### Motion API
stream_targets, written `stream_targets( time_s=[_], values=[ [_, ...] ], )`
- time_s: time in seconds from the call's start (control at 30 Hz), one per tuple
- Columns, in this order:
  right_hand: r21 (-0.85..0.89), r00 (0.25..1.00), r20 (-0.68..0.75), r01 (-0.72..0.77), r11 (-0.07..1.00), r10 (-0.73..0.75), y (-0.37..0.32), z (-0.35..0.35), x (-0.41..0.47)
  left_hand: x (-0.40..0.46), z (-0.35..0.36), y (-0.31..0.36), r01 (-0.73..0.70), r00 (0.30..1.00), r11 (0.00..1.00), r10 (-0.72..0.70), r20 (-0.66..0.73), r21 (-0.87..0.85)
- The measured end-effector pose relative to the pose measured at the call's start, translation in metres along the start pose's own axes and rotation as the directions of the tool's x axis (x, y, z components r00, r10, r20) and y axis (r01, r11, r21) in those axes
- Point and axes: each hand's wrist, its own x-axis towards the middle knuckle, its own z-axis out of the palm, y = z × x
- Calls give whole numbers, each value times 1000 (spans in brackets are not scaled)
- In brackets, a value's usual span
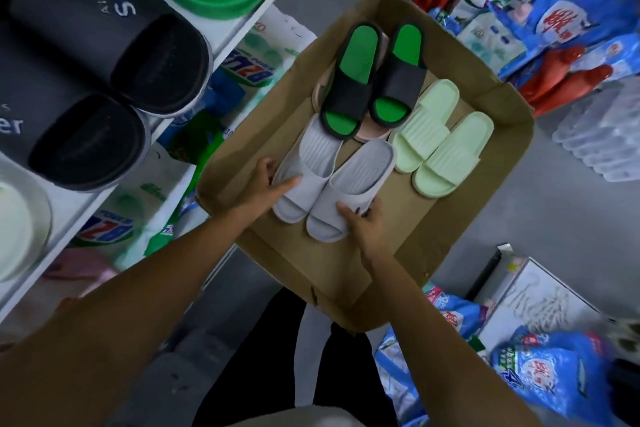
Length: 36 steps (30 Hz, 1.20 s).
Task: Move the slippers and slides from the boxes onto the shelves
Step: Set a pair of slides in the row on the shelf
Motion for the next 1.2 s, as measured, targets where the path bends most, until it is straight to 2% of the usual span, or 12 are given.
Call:
stream_targets(
  time_s=[0.13,0.37,0.53,0.67,0.87,0.97,1.1,1.2],
  values=[
    [-7,997,58,47,999,-46,-4,-22,-13,-23,16,9,-62,997,996,65,48,-56],
    [42,986,152,60,997,-66,-32,-70,-44,-88,52,27,-70,995,976,53,-86,-205],
    [26,950,276,143,989,-145,-67,-102,-84,-147,62,48,-144,976,937,82,-201,-318],
    [12,919,313,249,968,-240,-116,-113,-117,-195,62,76,-226,959,891,133,-249,-394],
    [-4,826,419,418,908,-378,-178,-108,-160,-275,43,110,-367,893,836,193,-406,-409],
    [4,778,499,440,898,-383,-202,-92,-186,-316,23,114,-445,841,792,208,-500,-419],
    [-1,703,592,490,872,-394,-219,-60,-222,-362,-5,103,-536,795,714,247,-554,-450],
    [-12,621,673,554,833,-403,-224,-23,-253,-395,-35,79,-574,758,663,209,-617,-481]
  ],
)
